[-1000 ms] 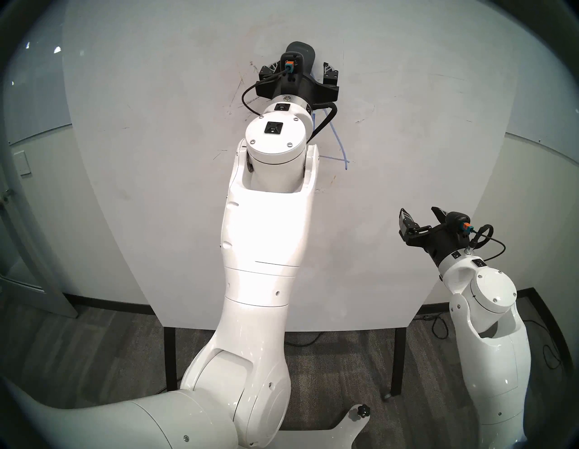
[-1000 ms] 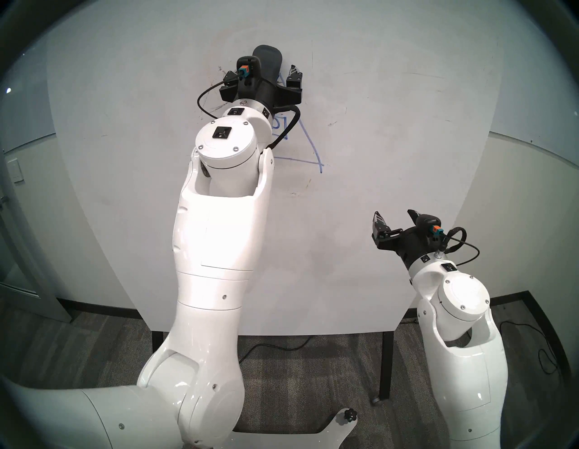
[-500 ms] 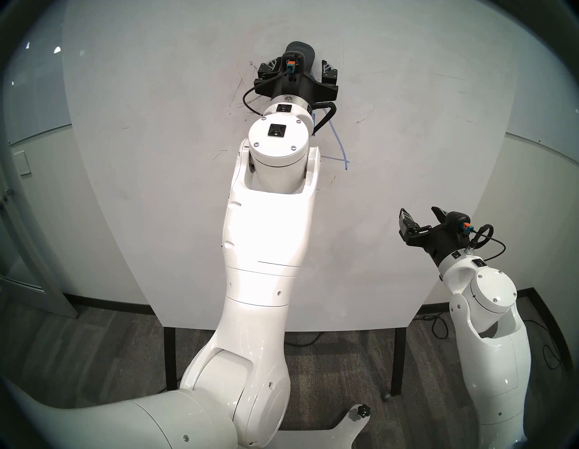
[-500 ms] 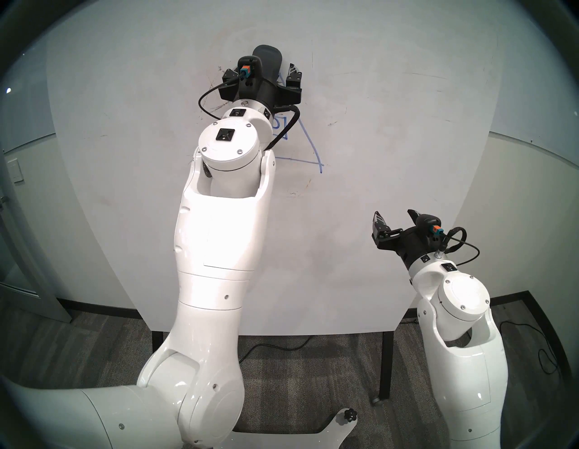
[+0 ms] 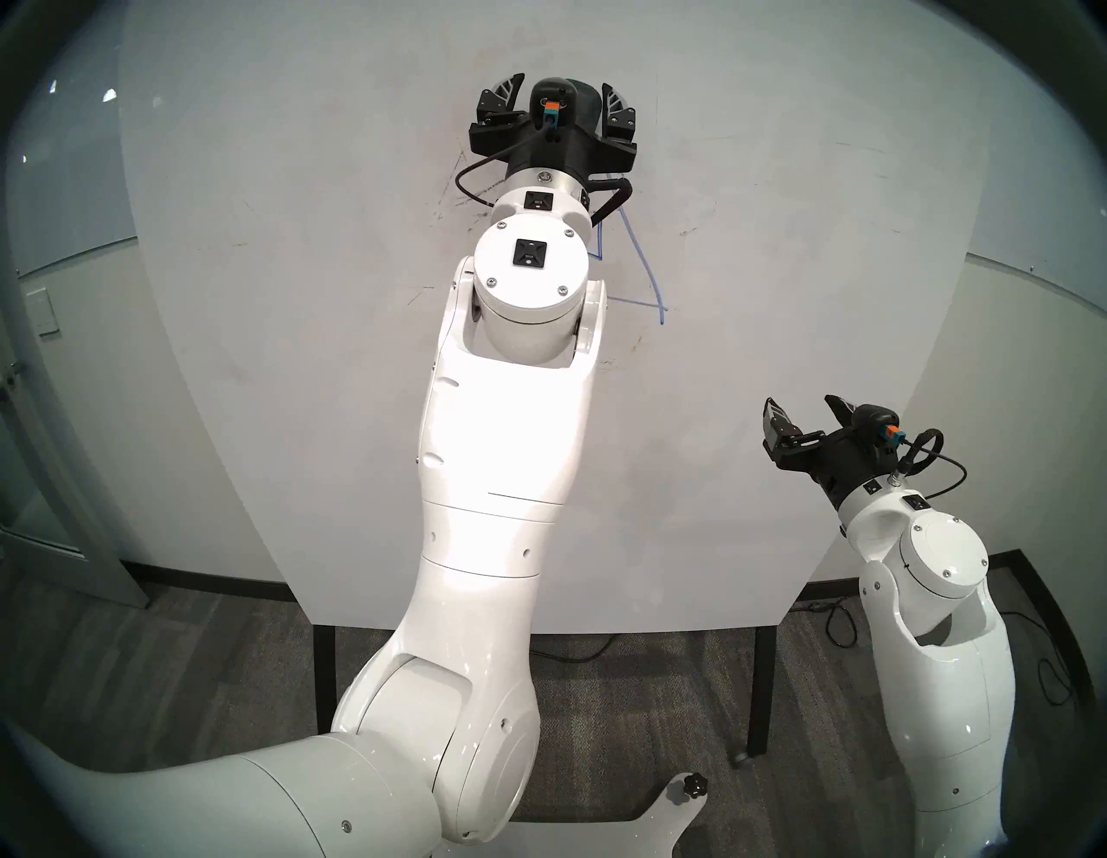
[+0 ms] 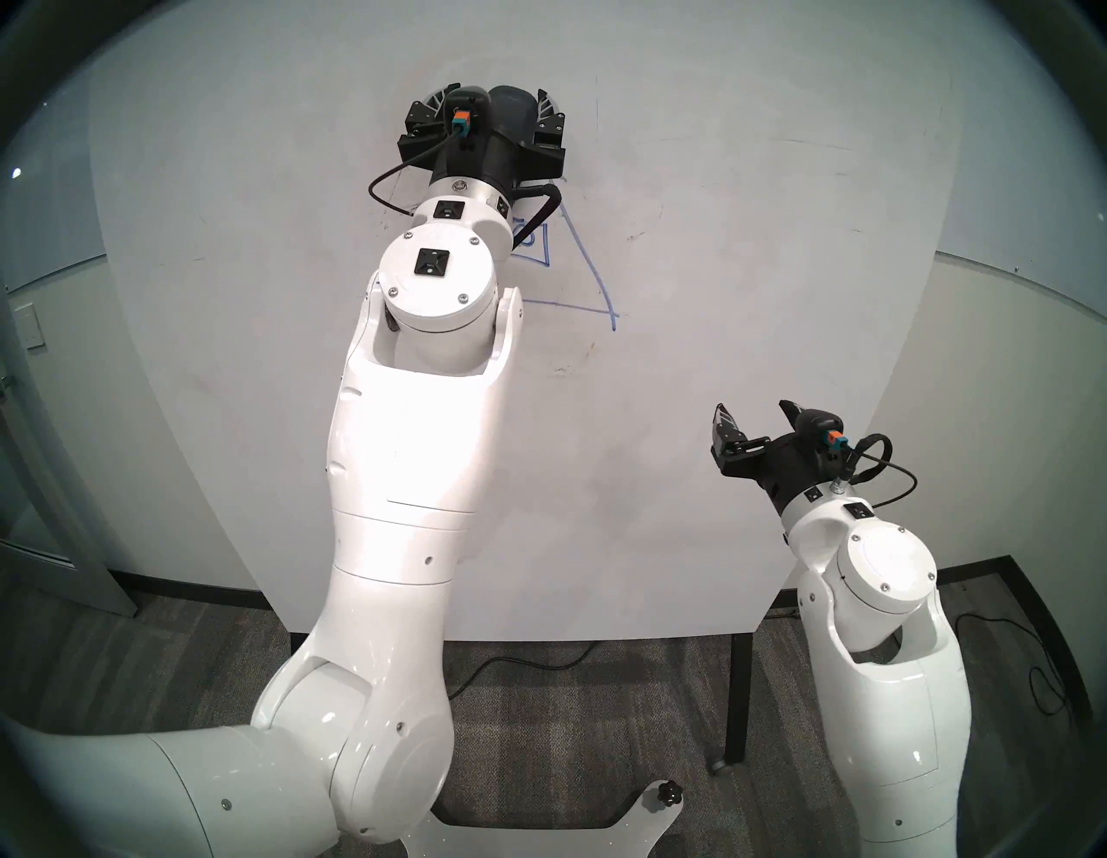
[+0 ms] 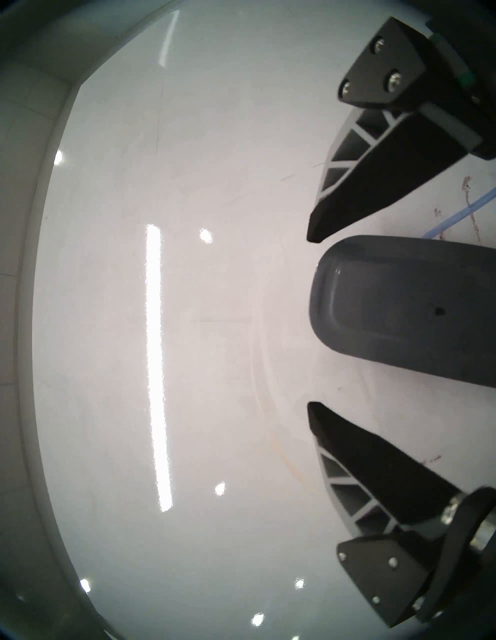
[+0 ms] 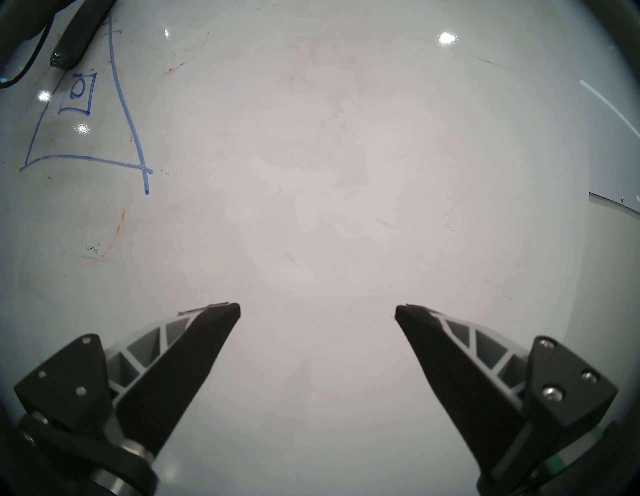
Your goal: Erase all marks on the whiteboard with the eraser
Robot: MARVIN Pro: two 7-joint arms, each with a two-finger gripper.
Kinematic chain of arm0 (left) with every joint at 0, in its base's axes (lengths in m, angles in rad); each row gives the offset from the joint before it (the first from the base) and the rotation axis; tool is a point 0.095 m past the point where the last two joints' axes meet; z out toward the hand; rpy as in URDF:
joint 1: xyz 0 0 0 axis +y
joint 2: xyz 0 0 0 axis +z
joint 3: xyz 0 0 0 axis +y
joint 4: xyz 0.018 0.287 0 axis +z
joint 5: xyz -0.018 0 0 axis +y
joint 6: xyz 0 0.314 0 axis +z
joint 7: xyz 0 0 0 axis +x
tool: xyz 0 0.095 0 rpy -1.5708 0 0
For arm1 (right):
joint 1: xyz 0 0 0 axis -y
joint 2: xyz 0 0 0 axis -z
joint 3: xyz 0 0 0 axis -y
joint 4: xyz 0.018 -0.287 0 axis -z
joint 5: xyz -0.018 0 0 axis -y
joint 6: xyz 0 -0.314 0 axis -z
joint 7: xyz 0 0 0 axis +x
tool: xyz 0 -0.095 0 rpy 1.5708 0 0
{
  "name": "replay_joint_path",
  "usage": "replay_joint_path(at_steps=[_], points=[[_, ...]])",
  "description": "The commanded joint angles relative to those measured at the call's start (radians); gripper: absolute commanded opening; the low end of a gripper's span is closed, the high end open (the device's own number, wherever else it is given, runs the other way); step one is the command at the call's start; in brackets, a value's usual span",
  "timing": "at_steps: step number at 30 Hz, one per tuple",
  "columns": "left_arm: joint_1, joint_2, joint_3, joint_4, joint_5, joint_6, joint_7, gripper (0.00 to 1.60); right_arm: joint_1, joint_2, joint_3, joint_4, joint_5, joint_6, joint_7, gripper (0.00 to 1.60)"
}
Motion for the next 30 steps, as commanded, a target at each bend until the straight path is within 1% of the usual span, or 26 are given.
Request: replay_joint_path(at_steps=[1,4,5,7,9,10,12,13,22,30], points=[[-0.010,-0.020,-0.002,-0.046,-0.045,0.042,-0.047,1.60,0.007,0.001,-0.001,-0.023,0.000,-0.004,0.002,1.60],[-0.003,-0.022,-0.002,-0.063,-0.062,0.072,-0.073,1.60,0.007,0.001,-0.001,-0.023,0.000,-0.004,0.002,1.60],[0.007,-0.022,0.001,-0.091,-0.082,0.119,-0.106,1.60,0.007,0.001,-0.001,-0.023,0.000,-0.004,0.002,1.60],[0.009,-0.018,0.004,-0.102,-0.085,0.145,-0.121,1.60,0.007,0.001,-0.001,-0.023,0.000,-0.004,0.002,1.60],[0.009,-0.016,0.004,-0.106,-0.087,0.155,-0.127,1.60,0.007,0.001,-0.001,-0.023,0.000,-0.004,0.002,1.60],[0.006,-0.020,0.000,-0.109,-0.091,0.183,-0.131,1.60,0.007,0.001,-0.001,-0.023,0.000,-0.004,0.002,1.60],[0.005,-0.019,-0.001,-0.109,-0.091,0.192,-0.132,1.60,0.007,0.001,-0.001,-0.023,0.000,-0.004,0.002,1.60],[0.002,-0.022,-0.006,-0.108,-0.088,0.217,-0.127,1.60,0.007,0.001,-0.001,-0.023,0.000,-0.004,0.002,1.60],[-0.016,0.000,-0.018,-0.088,-0.059,0.223,-0.106,1.60,0.007,0.001,-0.001,-0.023,0.000,-0.004,0.002,1.60],[-0.021,0.017,-0.020,-0.078,-0.045,0.238,-0.121,1.60,0.007,0.001,-0.001,-0.023,0.000,-0.004,0.002,1.60]])
